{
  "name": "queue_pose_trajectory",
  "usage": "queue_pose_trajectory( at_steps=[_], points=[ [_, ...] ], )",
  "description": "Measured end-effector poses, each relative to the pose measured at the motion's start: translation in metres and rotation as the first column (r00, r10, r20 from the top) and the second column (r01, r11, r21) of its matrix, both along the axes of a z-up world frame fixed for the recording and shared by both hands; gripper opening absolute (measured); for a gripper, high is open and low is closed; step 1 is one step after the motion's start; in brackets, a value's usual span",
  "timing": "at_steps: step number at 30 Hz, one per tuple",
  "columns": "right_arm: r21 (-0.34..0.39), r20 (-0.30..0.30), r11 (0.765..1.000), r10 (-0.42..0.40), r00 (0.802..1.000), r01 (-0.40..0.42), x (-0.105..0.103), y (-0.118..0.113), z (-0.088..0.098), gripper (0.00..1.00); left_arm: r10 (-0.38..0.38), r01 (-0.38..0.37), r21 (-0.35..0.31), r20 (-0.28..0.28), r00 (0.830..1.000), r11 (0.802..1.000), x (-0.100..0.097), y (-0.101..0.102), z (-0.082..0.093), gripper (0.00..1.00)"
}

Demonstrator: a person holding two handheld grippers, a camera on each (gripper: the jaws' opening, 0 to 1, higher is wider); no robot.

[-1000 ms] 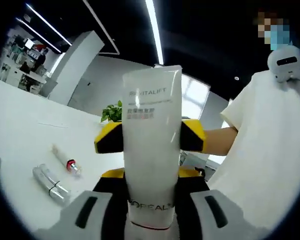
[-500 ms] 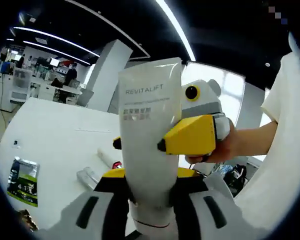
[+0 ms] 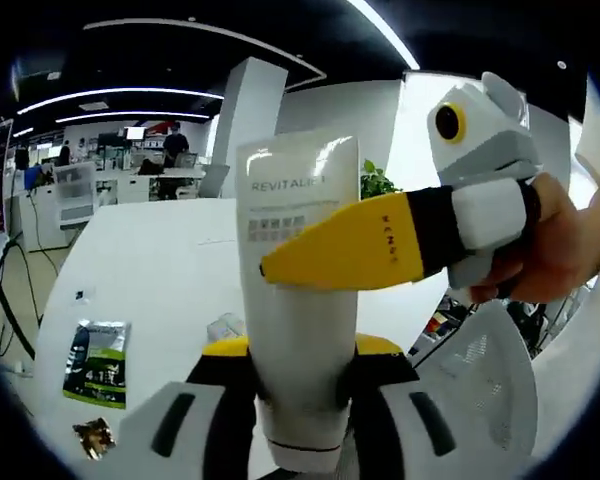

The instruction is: Arrange the skincare products in the storage area until every visible bottle or jar stands upright without overlapping.

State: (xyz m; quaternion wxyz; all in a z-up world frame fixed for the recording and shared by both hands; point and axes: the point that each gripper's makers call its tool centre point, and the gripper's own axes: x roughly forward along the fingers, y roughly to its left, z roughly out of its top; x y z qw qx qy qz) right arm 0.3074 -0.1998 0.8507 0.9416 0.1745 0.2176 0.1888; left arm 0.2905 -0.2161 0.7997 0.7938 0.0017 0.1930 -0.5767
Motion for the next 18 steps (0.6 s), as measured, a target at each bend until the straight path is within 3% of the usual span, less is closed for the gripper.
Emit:
queue_pose_trajectory(
  at_steps=[4, 8, 9, 11, 12, 13, 14, 15, 16, 18],
  points=[
    [0.017, 0.001, 0.998, 0.06, 0.998, -0.06, -0.002, -0.004, 0.001, 0.05, -0.034, 0.033, -0.033, -0.033, 0.999, 0.999, -0.005, -0.003, 0.004, 0.31],
    [0.043, 0.038, 0.983, 0.177, 0.983, -0.179, -0.008, -0.003, 0.008, 0.04, -0.082, 0.076, -0.084, -0.064, 0.995, 0.994, -0.012, -0.005, 0.011, 0.3],
    [0.058, 0.052, 0.964, 0.256, 0.965, -0.258, -0.013, 0.0, 0.01, 0.04, -0.111, 0.104, -0.1, -0.069, 0.991, 0.99, -0.016, -0.006, 0.013, 0.3],
    [0.046, 0.053, 0.952, 0.3, 0.953, -0.302, -0.017, -0.004, 0.013, 0.04, -0.154, 0.139, -0.14, -0.098, 0.983, 0.98, -0.025, -0.008, 0.019, 0.29],
    [0.027, 0.091, 0.931, 0.36, 0.928, -0.364, -0.023, -0.002, 0.019, 0.04, -0.18, 0.164, -0.165, -0.083, 0.98, 0.973, -0.029, -0.01, 0.024, 0.28],
    [0.011, 0.105, 0.926, 0.375, 0.921, -0.378, -0.024, -0.004, 0.022, 0.04, -0.196, 0.177, -0.185, -0.085, 0.977, 0.967, -0.032, -0.011, 0.028, 0.28],
    [0.026, 0.119, 0.899, 0.432, 0.894, -0.438, -0.032, -0.001, 0.027, 0.04, -0.213, 0.193, -0.195, -0.092, 0.973, 0.962, -0.035, -0.011, 0.03, 0.26],
    [0.003, 0.143, 0.888, 0.456, 0.879, -0.461, -0.035, -0.001, 0.03, 0.04, -0.255, 0.228, -0.228, -0.098, 0.962, 0.947, -0.042, -0.013, 0.034, 0.26],
    [0.029, 0.143, 0.88, 0.466, 0.873, -0.475, -0.037, -0.001, 0.032, 0.04, -0.274, 0.24, -0.247, -0.113, 0.955, 0.939, -0.045, -0.014, 0.036, 0.25],
    [0.049, 0.172, 0.85, 0.511, 0.843, -0.525, -0.045, 0.005, 0.036, 0.03, -0.333, 0.296, -0.263, -0.107, 0.937, 0.918, -0.054, -0.015, 0.039, 0.24]
  ],
)
